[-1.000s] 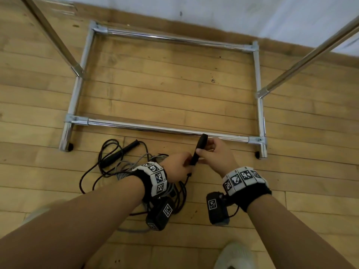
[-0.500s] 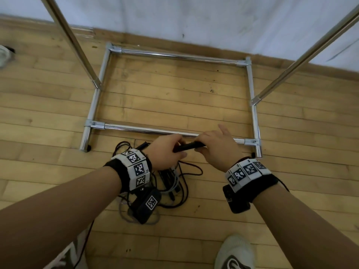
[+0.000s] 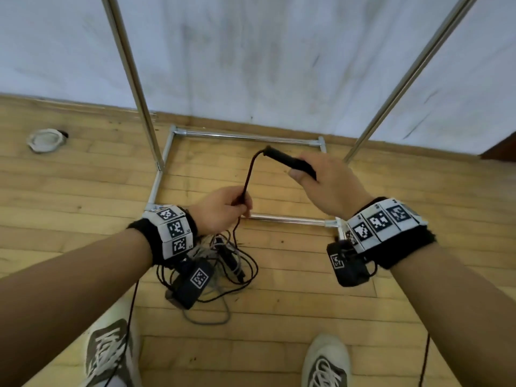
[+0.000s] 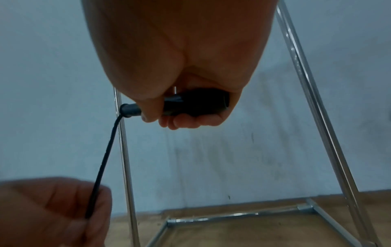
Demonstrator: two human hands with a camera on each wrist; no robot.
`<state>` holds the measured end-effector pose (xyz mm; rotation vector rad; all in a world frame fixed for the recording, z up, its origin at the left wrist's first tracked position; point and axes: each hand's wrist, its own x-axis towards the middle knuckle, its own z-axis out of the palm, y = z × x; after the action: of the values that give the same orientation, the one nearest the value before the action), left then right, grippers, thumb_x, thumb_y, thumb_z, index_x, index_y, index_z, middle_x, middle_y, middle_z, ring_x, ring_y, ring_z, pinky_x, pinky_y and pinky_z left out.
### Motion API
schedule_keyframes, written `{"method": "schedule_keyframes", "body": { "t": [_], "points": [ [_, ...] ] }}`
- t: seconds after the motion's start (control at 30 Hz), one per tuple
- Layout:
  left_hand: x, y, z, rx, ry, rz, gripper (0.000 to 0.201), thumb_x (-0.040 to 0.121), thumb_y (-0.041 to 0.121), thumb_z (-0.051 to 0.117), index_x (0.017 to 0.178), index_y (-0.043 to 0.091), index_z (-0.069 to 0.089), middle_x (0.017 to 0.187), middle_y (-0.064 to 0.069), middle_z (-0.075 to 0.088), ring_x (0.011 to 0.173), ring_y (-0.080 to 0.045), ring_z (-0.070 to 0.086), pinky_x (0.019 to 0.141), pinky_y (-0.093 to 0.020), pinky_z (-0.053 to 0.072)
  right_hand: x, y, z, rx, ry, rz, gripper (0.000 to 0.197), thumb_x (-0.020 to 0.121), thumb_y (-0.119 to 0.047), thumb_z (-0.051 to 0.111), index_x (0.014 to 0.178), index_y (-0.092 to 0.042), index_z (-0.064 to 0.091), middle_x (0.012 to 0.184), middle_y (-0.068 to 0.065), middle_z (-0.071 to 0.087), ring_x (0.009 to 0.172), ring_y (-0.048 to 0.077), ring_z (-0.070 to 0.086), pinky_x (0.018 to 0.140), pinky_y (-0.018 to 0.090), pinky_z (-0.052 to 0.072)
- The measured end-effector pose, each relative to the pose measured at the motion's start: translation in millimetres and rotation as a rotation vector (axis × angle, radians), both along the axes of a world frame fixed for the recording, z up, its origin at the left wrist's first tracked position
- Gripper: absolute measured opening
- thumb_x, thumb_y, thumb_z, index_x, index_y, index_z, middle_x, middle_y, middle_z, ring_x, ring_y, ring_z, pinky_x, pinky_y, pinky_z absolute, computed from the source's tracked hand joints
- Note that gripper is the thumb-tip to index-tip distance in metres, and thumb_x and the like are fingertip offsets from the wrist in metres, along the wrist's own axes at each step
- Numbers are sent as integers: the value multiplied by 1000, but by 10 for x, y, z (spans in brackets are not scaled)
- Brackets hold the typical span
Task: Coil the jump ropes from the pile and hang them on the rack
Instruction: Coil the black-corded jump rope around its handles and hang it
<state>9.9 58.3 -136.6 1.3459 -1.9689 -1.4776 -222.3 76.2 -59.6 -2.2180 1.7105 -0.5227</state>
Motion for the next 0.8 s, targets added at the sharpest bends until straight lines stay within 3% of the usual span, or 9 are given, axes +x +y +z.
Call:
{"method": "schedule_keyframes", "body": {
  "t": [0.13,0.33,0.4,0.47,0.53,0.6,0.7,0.8],
  "points": [
    [92,92,185,-134,-191,-104,22,101,20,48,91,33,62,92,10,69,90,-12,65,82,-31,49,-79,155,452,-79,-77,-65,10,99,-32,54,103,-23,57,69,-10,54,56,6,50,52,23,32],
    [276,186,416,-168,-363,-158,24,103,29,46,101,27,69,91,10,68,86,-12,65,80,-33,53,-156,328,912,-172,-139,-226,12,99,-34,53,103,-24,57,70,-10,55,55,1,49,47,9,33],
    [372,174,526,-196,-382,-154,26,103,29,46,105,23,71,89,10,72,83,-8,66,78,-30,53,-186,336,1094,-218,-151,-276,15,99,-38,51,103,-24,57,76,-7,59,62,2,52,51,14,35],
    [489,129,681,-251,-392,-115,27,103,30,45,104,23,71,79,8,73,72,-1,64,69,-21,47,-202,355,1231,-223,-147,-273,19,99,-40,49,104,-23,57,82,1,64,69,13,60,60,26,46],
    [590,74,891,-322,-392,-77,28,103,33,47,96,23,72,70,4,71,60,3,61,64,-21,43,-216,406,1315,-220,-146,-275,21,100,-42,48,104,-24,56,84,6,65,72,22,64,66,33,50],
    [662,31,1127,-408,-389,-42,28,101,36,49,88,25,72,63,3,67,51,3,59,60,-24,43,-219,460,1361,-236,-133,-275,20,100,-42,47,102,-24,55,81,6,64,71,21,63,62,30,47],
    [672,3,1468,-475,-358,-8,23,100,39,51,96,33,72,56,9,59,48,0,60,52,-19,42,-151,523,1406,-262,-134,-265,19,99,-40,51,100,-22,56,72,-1,56,63,11,54,55,23,36],
    [582,24,1767,-550,-314,-35,20,99,41,53,93,37,72,43,13,51,37,-3,44,40,-12,33,14,555,1407,-278,-172,-248,21,95,-39,58,100,-19,59,73,-6,53,63,8,50,57,24,37]
  ]
}}
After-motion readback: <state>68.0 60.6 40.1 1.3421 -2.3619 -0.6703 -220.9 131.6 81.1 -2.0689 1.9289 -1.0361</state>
